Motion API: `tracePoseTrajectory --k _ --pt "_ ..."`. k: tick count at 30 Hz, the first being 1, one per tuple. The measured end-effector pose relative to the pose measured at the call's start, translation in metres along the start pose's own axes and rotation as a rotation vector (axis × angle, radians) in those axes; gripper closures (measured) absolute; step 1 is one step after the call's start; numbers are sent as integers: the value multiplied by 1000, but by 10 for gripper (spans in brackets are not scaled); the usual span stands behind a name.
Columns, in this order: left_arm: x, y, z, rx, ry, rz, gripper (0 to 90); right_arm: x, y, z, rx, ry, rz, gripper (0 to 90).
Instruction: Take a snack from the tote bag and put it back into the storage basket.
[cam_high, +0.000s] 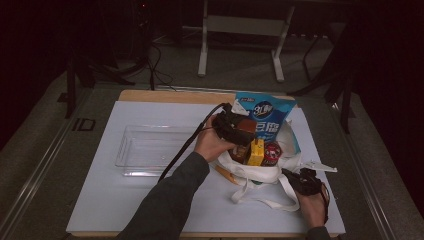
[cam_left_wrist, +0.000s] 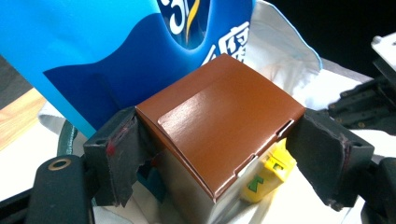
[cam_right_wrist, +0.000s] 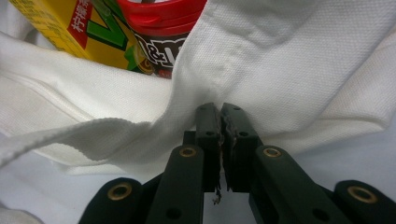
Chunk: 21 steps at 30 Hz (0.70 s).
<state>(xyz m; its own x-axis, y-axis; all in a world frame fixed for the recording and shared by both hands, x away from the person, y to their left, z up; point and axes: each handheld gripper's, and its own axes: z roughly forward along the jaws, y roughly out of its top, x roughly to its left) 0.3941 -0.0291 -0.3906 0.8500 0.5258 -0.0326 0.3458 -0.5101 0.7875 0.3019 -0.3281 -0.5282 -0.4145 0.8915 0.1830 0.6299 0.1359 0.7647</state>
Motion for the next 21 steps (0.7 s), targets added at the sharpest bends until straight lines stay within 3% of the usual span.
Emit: tracePoseTrajectory --k 9,13,21 --pt "15 -10 -8 -25 -133 157 187 -1 0 0 0 4 2 852" --pt "25 -13 -12 -40 -202 166 209 -1 0 0 0 7 4 850" --pt "36 -11 -9 -57 -218 166 287 -2 0 0 0 11 9 848"
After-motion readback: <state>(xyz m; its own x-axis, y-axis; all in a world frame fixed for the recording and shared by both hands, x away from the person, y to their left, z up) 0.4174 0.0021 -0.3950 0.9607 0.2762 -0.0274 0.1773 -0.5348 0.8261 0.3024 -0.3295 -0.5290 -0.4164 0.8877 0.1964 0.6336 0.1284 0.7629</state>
